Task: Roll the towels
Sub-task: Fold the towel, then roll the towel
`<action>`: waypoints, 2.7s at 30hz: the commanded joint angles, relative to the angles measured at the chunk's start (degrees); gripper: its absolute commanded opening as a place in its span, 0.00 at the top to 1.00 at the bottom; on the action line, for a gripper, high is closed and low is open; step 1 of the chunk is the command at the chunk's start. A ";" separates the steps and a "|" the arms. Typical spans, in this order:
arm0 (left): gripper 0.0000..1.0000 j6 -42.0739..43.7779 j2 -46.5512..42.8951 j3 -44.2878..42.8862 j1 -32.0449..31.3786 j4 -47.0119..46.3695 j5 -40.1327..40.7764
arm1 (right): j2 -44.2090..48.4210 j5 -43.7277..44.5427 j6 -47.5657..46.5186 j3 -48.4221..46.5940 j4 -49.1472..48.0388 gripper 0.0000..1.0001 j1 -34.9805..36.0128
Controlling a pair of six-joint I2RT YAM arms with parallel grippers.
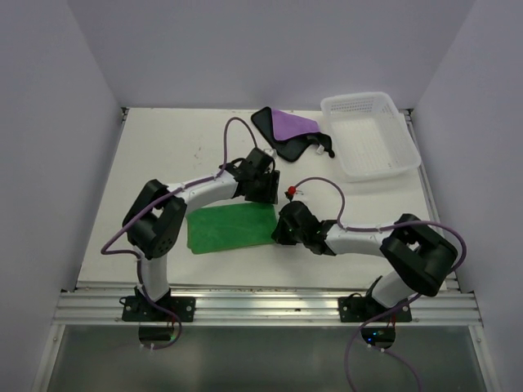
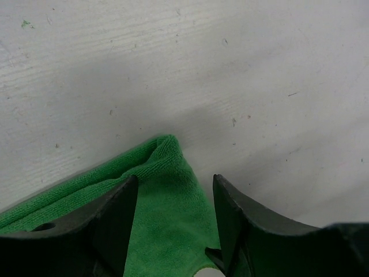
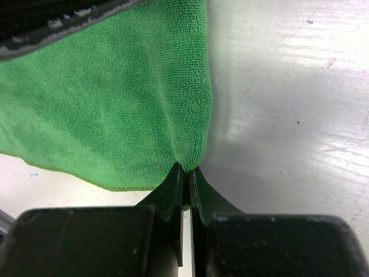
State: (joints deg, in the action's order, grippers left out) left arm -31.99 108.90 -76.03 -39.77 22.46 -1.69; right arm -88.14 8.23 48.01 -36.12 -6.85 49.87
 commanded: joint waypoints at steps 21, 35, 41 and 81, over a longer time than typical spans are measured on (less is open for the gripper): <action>0.48 -1.94 6.23 -3.07 0.04 -0.66 1.25 | -2.21 3.63 1.12 2.02 -5.45 1.00 0.14; 0.70 -1.32 9.93 -6.50 0.04 2.77 4.24 | -1.51 12.77 -6.08 -5.01 8.87 1.00 5.33; 0.87 -2.20 9.41 -7.03 0.04 2.86 4.50 | -3.88 16.38 -8.98 -8.44 12.91 1.00 7.70; 0.95 -4.14 7.02 1.23 6.81 -25.27 -15.09 | -16.09 37.56 -20.85 -27.77 42.27 1.00 14.20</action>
State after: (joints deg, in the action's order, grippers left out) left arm -39.13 115.70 -73.69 -34.65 2.59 -18.85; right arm -103.20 44.27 28.08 -61.52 30.94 62.67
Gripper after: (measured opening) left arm 0.100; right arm 0.029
